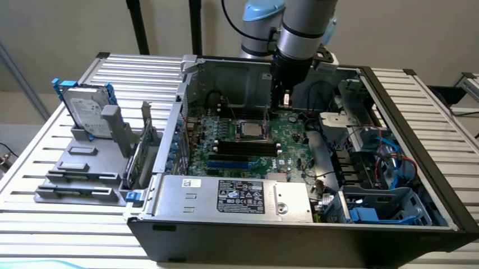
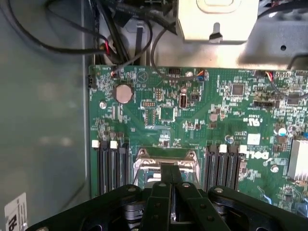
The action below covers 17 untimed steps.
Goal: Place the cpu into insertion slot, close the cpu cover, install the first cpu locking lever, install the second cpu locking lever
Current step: 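Close the cpu cover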
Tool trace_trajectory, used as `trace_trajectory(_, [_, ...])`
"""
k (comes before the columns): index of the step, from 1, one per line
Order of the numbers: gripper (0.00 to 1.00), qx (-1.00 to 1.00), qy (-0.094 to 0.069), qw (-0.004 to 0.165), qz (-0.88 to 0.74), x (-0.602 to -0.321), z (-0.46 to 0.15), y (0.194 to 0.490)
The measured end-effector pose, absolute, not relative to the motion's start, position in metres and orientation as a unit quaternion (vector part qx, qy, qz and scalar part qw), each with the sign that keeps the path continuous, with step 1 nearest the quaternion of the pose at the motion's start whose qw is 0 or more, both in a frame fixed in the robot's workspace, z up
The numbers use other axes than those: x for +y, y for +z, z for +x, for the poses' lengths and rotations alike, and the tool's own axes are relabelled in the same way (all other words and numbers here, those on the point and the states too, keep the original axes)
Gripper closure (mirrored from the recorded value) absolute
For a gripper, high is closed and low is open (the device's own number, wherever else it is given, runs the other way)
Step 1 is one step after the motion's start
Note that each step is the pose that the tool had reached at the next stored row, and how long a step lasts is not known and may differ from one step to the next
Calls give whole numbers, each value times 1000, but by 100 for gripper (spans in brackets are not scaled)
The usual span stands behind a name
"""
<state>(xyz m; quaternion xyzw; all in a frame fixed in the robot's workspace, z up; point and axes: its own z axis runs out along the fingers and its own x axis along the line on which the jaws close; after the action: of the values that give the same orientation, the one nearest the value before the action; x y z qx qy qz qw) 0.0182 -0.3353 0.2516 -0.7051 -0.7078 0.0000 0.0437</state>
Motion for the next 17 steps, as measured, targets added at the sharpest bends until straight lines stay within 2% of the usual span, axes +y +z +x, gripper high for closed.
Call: trace_trajectory(17, [89, -717, 11, 54, -695, -335, -10, 251])
